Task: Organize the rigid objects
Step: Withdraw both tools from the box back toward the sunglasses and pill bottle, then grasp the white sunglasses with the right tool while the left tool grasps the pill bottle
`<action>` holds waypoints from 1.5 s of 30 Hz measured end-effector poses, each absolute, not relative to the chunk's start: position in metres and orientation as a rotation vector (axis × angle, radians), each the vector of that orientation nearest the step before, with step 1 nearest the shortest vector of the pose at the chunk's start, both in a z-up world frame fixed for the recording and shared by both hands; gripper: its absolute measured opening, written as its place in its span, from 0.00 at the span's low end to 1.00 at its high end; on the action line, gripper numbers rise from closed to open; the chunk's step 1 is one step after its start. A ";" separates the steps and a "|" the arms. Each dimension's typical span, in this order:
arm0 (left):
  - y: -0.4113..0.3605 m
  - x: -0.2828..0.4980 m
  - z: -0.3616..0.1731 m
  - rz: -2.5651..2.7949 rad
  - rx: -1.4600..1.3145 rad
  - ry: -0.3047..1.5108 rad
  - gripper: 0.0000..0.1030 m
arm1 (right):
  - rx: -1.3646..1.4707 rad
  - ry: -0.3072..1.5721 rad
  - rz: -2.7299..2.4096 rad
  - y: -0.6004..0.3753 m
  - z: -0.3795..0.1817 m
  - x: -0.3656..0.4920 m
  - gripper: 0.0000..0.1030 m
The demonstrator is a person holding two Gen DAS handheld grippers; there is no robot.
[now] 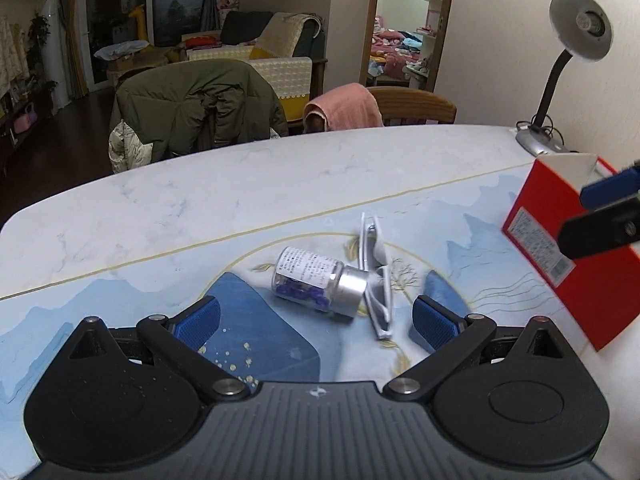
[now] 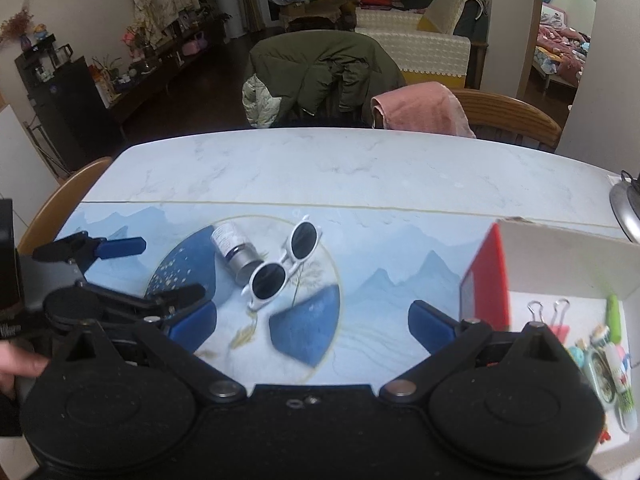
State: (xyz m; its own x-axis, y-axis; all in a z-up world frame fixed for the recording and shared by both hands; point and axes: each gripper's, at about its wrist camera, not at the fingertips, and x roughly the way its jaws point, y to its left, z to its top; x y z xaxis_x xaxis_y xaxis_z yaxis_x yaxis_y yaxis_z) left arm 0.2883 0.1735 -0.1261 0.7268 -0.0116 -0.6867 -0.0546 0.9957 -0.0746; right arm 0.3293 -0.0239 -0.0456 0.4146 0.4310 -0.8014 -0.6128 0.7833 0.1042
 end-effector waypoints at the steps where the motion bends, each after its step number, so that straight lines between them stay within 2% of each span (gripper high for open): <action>1: 0.175 0.291 -0.129 0.020 -0.092 0.757 1.00 | -0.226 0.936 0.653 -0.019 -0.048 0.333 0.99; 11: 0.179 0.312 -0.153 0.004 -0.027 0.732 1.00 | -0.205 1.012 0.577 0.025 -0.074 0.375 0.98; 21: 0.180 0.324 -0.165 -0.008 -0.005 0.705 1.00 | -0.210 1.063 0.489 0.065 -0.105 0.408 0.91; 24: 0.182 0.324 -0.167 -0.010 -0.017 0.704 1.00 | -0.223 1.074 0.470 0.076 -0.115 0.414 0.85; 36: 0.180 0.327 -0.177 -0.019 -0.032 0.688 0.98 | -0.269 1.111 0.428 0.099 -0.151 0.425 0.75; 39: 0.179 0.328 -0.179 -0.025 -0.032 0.691 0.89 | -0.282 1.122 0.425 0.102 -0.158 0.423 0.72; 40: 0.179 0.328 -0.180 -0.024 -0.028 0.691 0.88 | -0.285 1.125 0.426 0.102 -0.160 0.423 0.68; 42: 0.177 0.327 -0.181 -0.025 -0.021 0.687 0.87 | -0.289 1.114 0.429 0.104 -0.162 0.422 0.67; 45: 0.174 0.328 -0.181 -0.036 -0.013 0.691 0.72 | -0.291 1.106 0.435 0.104 -0.161 0.420 0.65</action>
State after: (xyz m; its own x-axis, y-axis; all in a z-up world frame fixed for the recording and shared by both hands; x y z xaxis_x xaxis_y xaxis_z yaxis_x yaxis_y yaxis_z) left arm 0.3278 0.1742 -0.1814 0.7703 -0.0371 -0.6366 0.0287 0.9993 -0.0235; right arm 0.4200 0.1043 -0.1614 0.3777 0.1921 -0.9058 -0.4762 0.8793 -0.0121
